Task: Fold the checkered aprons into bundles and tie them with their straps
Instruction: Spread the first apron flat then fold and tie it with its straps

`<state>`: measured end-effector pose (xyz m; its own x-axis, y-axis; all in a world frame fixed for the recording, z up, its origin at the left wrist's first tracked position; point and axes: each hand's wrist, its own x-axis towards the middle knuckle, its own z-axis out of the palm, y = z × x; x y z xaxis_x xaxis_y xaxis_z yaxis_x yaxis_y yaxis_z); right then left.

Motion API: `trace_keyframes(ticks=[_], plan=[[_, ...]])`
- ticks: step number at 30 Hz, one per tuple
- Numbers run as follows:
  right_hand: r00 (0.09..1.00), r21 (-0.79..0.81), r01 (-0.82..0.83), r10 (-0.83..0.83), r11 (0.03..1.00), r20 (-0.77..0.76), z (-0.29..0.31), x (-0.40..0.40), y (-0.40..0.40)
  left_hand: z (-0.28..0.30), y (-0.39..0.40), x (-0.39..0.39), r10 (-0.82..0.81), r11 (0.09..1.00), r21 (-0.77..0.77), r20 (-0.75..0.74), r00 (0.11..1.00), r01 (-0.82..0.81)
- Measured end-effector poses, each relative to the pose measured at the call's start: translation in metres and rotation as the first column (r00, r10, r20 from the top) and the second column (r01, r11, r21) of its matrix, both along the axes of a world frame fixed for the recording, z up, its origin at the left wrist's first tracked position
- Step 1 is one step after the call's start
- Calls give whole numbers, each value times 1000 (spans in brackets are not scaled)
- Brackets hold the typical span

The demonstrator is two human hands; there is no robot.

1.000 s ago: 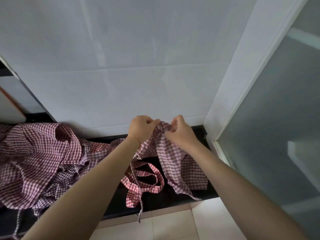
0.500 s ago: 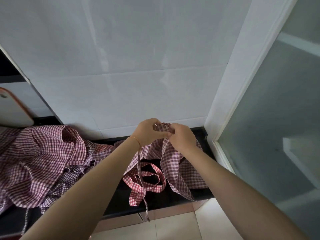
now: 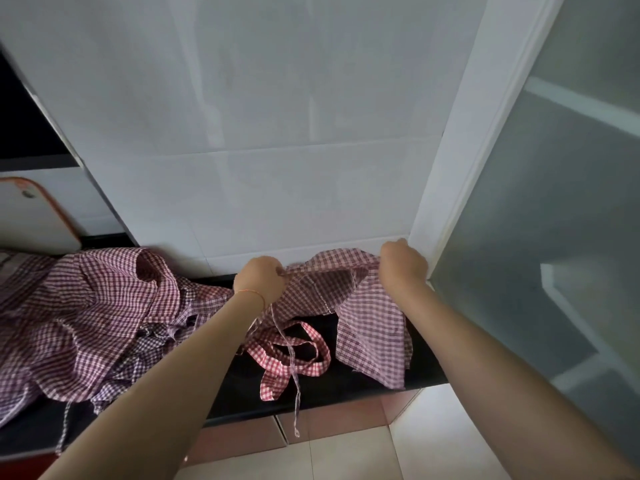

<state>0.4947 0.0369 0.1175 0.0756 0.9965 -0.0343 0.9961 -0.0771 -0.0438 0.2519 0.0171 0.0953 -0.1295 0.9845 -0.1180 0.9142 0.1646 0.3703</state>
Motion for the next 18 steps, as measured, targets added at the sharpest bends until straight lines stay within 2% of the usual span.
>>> trace_keyframes(ticks=[2, 3, 4, 5, 7, 8, 9, 11, 14, 16, 18], plan=[[993, 28, 61, -58, 998, -100, 3, 5, -5, -3, -5, -8, 46, 996, -79, 152, 987, -34], [973, 50, 107, -94, 993, -210, 6, 6, -7, -4, -7, -12, 93, 991, -121, 281, 955, -60], [914, 45, 186, -156, 982, -373, 11, 6, -9, -4, -10, -15, 151, 983, -163, 434, 888, -87], [792, -1, 282, -233, 959, -564, 17, 4, -10, -2, -13, -17, 205, 975, -190, 560, 803, -117], [441, -141, 422, -339, 896, -831, 28, -3, -10, 3, -18, -24, 227, 974, -169, 653, 723, -154], [350, -149, 440, -322, 885, -880, 30, -6, -11, 7, -20, -27, 211, 977, -132, 660, 721, -165], [330, -109, 433, -270, 895, -905, 31, -9, -12, 10, -20, -30, 180, 982, -70, 641, 746, -177], [474, 83, 416, -138, 906, -870, 32, -15, -18, 19, -23, -36, 107, 978, 87, 571, 814, -189], [730, 285, 295, -22, 912, -683, 38, -21, -32, 29, -35, -53, 26, 946, 274, 470, 883, -173], [852, 297, 192, -8, 935, -524, 37, -20, -39, 31, -43, -68, -17, 964, 249, 401, 916, -91], [927, 179, 133, -59, 975, -370, 36, -18, -48, 28, -51, -82, -54, 994, 101, 177, 983, 37]])
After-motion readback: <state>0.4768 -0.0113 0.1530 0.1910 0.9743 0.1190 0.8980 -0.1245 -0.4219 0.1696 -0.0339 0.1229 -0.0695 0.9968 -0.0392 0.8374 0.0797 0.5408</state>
